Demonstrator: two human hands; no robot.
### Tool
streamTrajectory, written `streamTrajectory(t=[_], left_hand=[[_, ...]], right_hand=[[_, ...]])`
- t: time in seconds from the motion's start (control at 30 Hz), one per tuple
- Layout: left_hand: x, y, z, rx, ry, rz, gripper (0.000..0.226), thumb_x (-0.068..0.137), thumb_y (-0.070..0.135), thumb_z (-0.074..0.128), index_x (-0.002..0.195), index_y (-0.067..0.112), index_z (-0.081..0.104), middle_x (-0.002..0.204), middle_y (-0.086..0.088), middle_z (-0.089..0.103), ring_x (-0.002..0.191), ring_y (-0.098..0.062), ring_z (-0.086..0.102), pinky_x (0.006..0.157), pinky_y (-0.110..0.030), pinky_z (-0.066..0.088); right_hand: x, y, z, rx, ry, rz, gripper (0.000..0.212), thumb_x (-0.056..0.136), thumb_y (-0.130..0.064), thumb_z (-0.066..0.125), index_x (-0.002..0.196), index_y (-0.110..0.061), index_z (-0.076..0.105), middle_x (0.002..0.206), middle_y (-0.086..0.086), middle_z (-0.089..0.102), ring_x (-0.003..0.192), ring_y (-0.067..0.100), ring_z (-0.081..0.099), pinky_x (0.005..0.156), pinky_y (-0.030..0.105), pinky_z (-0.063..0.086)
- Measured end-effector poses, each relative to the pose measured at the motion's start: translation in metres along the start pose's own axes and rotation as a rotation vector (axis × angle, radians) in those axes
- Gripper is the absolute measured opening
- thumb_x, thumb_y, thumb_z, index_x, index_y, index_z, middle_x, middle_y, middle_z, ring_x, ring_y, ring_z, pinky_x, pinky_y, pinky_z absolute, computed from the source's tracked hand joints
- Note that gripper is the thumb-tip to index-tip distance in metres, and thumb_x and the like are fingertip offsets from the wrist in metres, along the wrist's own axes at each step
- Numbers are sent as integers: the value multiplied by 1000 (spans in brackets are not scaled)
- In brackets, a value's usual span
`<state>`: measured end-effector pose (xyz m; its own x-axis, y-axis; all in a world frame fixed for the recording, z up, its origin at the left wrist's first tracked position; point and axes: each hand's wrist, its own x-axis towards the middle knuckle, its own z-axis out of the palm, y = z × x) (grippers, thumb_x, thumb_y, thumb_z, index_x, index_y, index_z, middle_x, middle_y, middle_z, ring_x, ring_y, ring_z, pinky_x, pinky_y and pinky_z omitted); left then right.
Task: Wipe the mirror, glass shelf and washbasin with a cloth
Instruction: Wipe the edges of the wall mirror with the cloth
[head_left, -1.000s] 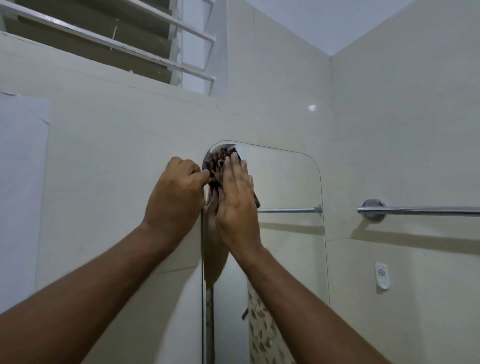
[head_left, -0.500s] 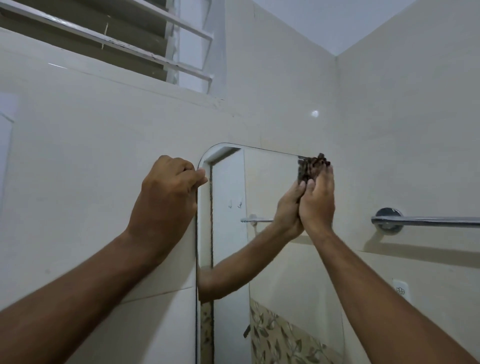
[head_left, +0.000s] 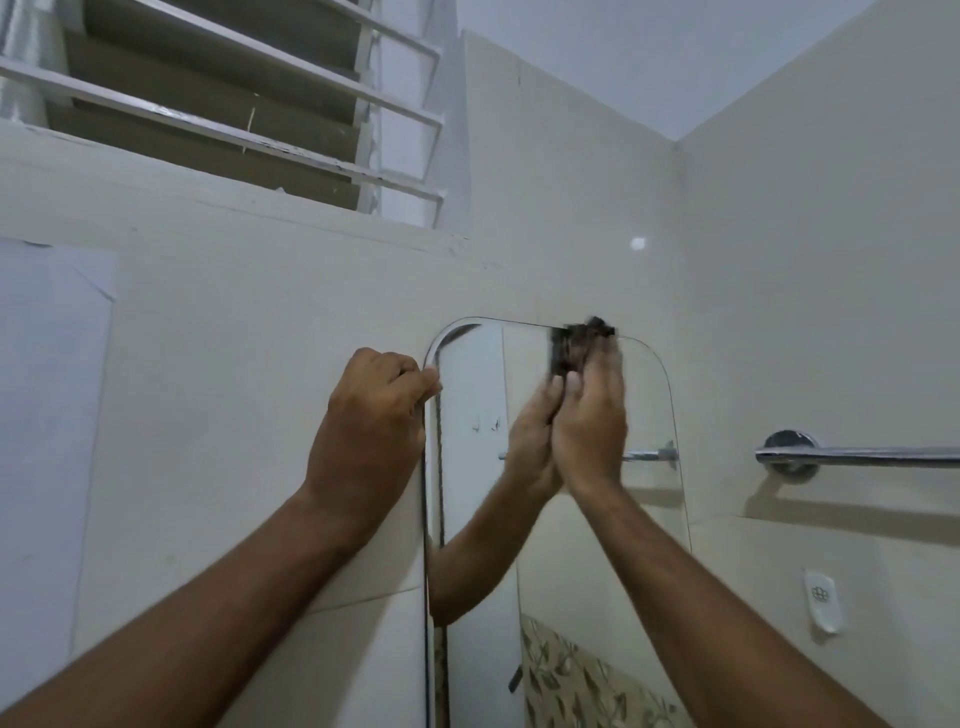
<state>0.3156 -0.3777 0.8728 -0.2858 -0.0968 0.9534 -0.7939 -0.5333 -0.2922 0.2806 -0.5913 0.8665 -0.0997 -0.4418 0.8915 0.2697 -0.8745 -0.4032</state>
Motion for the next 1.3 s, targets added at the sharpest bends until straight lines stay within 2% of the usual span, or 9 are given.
streamTrajectory(t=[0.2,0.37,0.5,0.7,0.87,0.97,1.07,1.13,1.3], left_hand=[[3,4,-3,3,-16,-18,17,86,-1,57,87,4,73,77,-10,64,75,-28,53,65,-37,47],[0,6,-6,8,-56,-53,15,81,-8,60,82,4,69,79,-10,60,79,-27,49,69,-27,40],[-3,7,-5,11,-69,-71,17,83,-6,64,91,6,72,83,-9,60,85,-26,50,69,-30,45],[-4,6,-3,23,-48,-58,14,86,-3,66,94,3,74,83,-11,62,86,-26,52,69,-25,41],[-4,5,0,1,-29,-54,13,92,5,62,95,3,74,82,-11,63,85,-28,53,66,-34,47],[-5,3,1,-3,-19,-65,14,93,5,61,93,4,75,83,-11,64,84,-28,52,66,-33,45],[-5,3,2,-9,-11,-76,14,93,6,61,93,4,75,83,-11,65,84,-27,53,65,-32,45],[-5,4,2,-16,-2,-90,16,94,9,60,92,5,75,83,-10,65,84,-27,53,64,-33,46],[-6,6,1,-24,14,-92,16,94,9,60,90,4,75,80,-10,64,82,-27,54,64,-31,46]], right_hand=[[-49,-77,24,87,-199,-266,53,106,-23,30,157,-12,22,167,1,10,154,12,0,126,40,6],[-76,-78,18,122,-252,-336,51,106,-12,35,156,-8,25,167,5,13,154,15,5,125,42,12],[-57,-55,11,-17,-241,-411,53,105,-25,29,156,-14,25,166,2,16,154,12,6,126,39,14],[1,10,0,-101,-47,-134,50,107,-27,29,156,-19,24,165,-1,21,152,14,17,123,41,24],[46,61,-21,-91,-8,148,49,106,-20,33,155,-16,29,164,2,23,150,16,22,118,23,17],[45,85,-31,-79,-6,257,46,105,-20,34,150,-16,37,158,6,34,145,22,33,118,32,27],[20,102,-39,-51,58,438,34,102,-21,37,134,-17,49,141,7,49,126,29,52,105,38,41],[2,103,-41,-44,76,471,36,102,-18,37,136,-17,48,144,7,47,130,28,49,108,40,40],[-25,65,-30,-80,38,346,49,105,-14,35,154,-14,31,165,5,20,151,22,21,122,35,20]])
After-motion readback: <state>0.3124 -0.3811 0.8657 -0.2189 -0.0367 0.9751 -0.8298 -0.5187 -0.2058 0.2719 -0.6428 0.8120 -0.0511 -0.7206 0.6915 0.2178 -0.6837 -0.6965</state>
